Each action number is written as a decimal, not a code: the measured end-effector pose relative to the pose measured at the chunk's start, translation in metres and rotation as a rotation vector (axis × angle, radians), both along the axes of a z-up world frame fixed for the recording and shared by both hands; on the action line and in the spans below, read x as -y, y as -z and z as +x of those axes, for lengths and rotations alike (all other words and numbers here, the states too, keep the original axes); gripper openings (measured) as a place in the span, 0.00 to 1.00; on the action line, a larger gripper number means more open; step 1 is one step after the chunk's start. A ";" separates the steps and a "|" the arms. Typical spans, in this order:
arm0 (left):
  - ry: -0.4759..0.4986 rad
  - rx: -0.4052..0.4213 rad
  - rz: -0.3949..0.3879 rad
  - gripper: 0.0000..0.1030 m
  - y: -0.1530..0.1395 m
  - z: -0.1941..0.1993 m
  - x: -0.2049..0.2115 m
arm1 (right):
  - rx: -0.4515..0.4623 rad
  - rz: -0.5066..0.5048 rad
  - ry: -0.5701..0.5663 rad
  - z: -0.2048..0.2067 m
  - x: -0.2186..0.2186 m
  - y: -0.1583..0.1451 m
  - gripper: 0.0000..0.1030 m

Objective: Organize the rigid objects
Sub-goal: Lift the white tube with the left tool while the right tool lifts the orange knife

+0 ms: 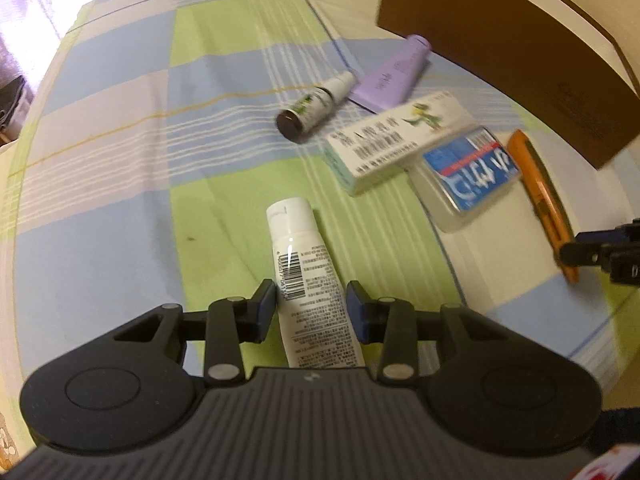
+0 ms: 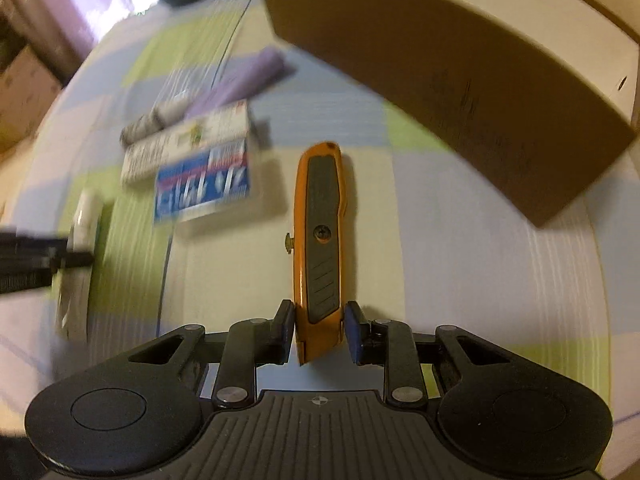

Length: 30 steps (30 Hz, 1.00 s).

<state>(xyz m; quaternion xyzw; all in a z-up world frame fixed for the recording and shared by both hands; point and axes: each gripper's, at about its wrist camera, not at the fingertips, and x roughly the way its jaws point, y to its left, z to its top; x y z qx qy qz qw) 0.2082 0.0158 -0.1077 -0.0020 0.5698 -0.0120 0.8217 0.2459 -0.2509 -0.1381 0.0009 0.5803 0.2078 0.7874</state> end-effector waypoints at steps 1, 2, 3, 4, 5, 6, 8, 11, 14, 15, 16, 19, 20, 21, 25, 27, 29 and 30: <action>0.005 -0.002 -0.002 0.33 0.000 -0.002 0.002 | -0.001 0.002 -0.008 -0.005 0.000 -0.001 0.23; 0.008 -0.002 -0.001 0.33 0.000 -0.003 0.004 | 0.001 0.006 -0.011 -0.008 0.001 -0.002 0.23; 0.009 -0.001 0.002 0.33 0.001 -0.004 0.005 | 0.007 0.009 -0.006 -0.010 0.002 -0.001 0.25; 0.008 0.002 0.008 0.34 0.000 -0.004 0.006 | 0.012 0.013 0.001 -0.009 0.002 -0.001 0.27; 0.005 -0.002 0.013 0.35 0.001 -0.004 0.007 | 0.015 0.019 0.010 -0.007 0.002 0.000 0.28; 0.002 -0.007 0.019 0.38 0.002 -0.004 0.008 | 0.021 0.024 0.017 -0.005 0.002 0.001 0.30; -0.005 -0.014 0.026 0.40 0.004 -0.004 0.008 | 0.046 0.025 0.016 -0.002 -0.002 0.002 0.34; -0.021 -0.020 0.031 0.42 0.008 -0.005 0.008 | 0.109 0.007 0.005 0.002 -0.011 0.005 0.36; -0.031 -0.007 0.045 0.43 0.009 -0.006 0.010 | 0.159 -0.001 -0.014 0.005 -0.019 0.008 0.36; -0.031 -0.004 0.049 0.43 0.009 -0.006 0.011 | 0.169 -0.007 -0.018 0.005 -0.021 0.008 0.37; -0.030 -0.001 0.055 0.43 0.009 -0.005 0.012 | 0.179 -0.014 -0.022 0.005 -0.023 0.009 0.37; -0.031 0.009 0.069 0.42 0.010 -0.002 0.016 | 0.213 -0.028 -0.046 0.005 -0.026 0.011 0.37; -0.034 0.013 0.071 0.42 0.010 -0.002 0.017 | 0.219 -0.030 -0.050 0.004 -0.026 0.011 0.37; -0.039 0.017 0.070 0.42 0.010 -0.001 0.017 | 0.227 -0.032 -0.053 0.004 -0.027 0.012 0.37; -0.038 0.025 0.077 0.40 0.011 0.002 0.019 | 0.238 -0.045 -0.058 0.005 -0.030 0.012 0.36; -0.032 0.028 0.074 0.35 0.010 0.002 0.021 | 0.237 -0.047 -0.060 0.005 -0.031 0.012 0.36; -0.022 0.032 0.072 0.33 0.010 0.002 0.023 | 0.239 -0.048 -0.064 0.005 -0.030 0.011 0.35; -0.020 0.034 0.076 0.32 0.010 0.002 0.024 | 0.242 -0.051 -0.068 0.004 -0.030 0.011 0.31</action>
